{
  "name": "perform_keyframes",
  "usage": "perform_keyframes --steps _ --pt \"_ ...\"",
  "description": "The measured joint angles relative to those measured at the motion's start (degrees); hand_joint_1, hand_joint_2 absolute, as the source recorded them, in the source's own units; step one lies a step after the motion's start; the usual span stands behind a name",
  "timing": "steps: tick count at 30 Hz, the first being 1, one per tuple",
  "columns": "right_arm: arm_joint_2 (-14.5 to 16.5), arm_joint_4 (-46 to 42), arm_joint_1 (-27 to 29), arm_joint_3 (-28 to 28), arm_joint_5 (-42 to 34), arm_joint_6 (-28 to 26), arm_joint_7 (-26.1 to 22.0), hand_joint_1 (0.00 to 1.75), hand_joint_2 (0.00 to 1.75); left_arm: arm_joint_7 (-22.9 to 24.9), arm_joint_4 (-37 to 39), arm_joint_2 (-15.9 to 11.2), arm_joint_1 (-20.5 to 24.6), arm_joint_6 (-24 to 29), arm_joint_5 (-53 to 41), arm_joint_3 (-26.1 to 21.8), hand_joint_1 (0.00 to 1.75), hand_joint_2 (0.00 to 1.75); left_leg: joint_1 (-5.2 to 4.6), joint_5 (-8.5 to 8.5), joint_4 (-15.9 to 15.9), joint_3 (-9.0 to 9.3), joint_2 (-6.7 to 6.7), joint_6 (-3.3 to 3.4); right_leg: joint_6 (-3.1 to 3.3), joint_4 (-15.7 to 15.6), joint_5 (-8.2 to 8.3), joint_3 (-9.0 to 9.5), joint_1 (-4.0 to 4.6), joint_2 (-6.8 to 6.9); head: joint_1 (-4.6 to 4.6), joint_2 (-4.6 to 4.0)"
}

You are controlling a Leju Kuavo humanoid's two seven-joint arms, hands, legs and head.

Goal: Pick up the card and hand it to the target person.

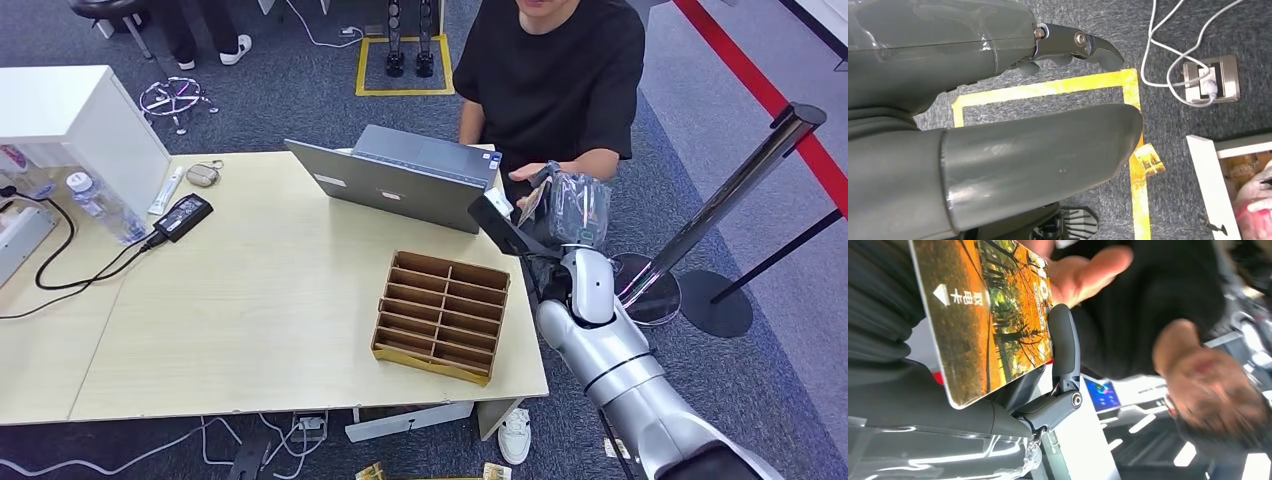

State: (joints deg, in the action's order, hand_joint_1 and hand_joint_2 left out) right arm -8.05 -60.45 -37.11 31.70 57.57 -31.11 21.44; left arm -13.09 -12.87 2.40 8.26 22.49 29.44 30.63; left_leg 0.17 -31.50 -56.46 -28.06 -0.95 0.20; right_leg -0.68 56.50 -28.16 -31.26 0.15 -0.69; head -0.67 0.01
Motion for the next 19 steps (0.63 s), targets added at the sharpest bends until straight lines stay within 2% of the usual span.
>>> perform_keyframes --steps 11,13,15,16,17,19 --pt "-2.13 15.21 -4.90 -0.05 0.33 2.51 2.84 1.70 1.75 0.77 0.01 -0.05 0.65 -0.62 -0.42 2.01 0.00 0.00 0.00 0.03 -0.18 0.42 -0.12 0.04 -0.01 0.01 0.01 -0.03 0.01 0.06 0.01 -0.01" --pt "-2.75 17.15 -5.21 -0.05 0.46 2.67 3.31 1.20 1.75 0.78 0.01 -0.07 0.67 -0.68 -0.45 2.31 0.00 0.00 0.00 0.02 -0.22 0.40 -0.11 0.04 -0.03 0.01 0.02 -0.03 0.01 0.07 0.00 0.00" --pt "-3.30 18.74 -5.53 -0.05 0.63 2.79 3.69 0.41 1.75 0.77 0.01 -0.07 0.70 -0.77 -0.46 2.55 0.00 0.00 0.00 0.02 -0.24 0.39 -0.09 0.04 -0.06 0.01 0.04 -0.03 0.00 0.07 0.01 0.01" --pt "-3.56 19.53 -5.68 -0.05 0.74 2.83 3.80 0.20 1.75 0.76 0.01 -0.08 0.73 -0.82 -0.46 2.68 0.00 0.00 0.00 0.02 -0.25 0.39 -0.08 0.04 -0.07 0.01 0.05 -0.03 0.00 0.06 0.01 0.00" --pt "-3.81 20.33 -5.79 -0.04 0.85 2.86 3.87 0.04 1.75 0.76 0.01 -0.08 0.75 -0.88 -0.46 2.83 0.00 0.00 0.00 0.02 -0.26 0.39 -0.08 0.04 -0.07 0.01 0.06 -0.03 0.00 0.06 0.01 0.00" --pt "-4.16 21.53 -5.88 -0.03 1.02 2.90 3.98 0.00 1.75 0.76 0.01 -0.09 0.77 -0.95 -0.47 3.08 0.00 0.00 0.00 0.02 -0.26 0.39 -0.08 0.04 -0.08 0.01 0.06 -0.02 0.00 0.06 0.00 0.00"
